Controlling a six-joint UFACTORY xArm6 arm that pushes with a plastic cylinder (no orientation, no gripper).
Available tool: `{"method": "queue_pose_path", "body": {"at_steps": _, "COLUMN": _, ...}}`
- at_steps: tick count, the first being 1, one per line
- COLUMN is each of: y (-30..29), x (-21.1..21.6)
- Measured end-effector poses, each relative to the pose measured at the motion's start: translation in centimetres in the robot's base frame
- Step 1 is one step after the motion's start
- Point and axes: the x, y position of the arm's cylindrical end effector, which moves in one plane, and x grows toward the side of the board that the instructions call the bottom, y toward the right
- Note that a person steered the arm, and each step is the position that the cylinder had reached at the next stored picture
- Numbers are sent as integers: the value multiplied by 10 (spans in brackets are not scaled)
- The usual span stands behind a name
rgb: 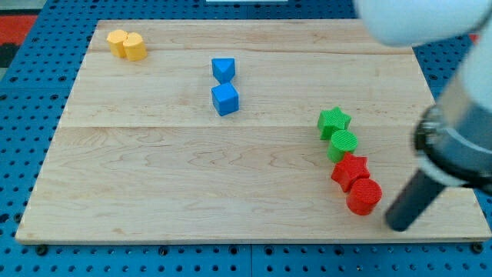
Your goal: Nudge green star
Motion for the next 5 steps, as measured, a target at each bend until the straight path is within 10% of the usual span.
{"method": "queue_pose_path", "body": {"at_steps": 5, "y": 66, "x": -30}}
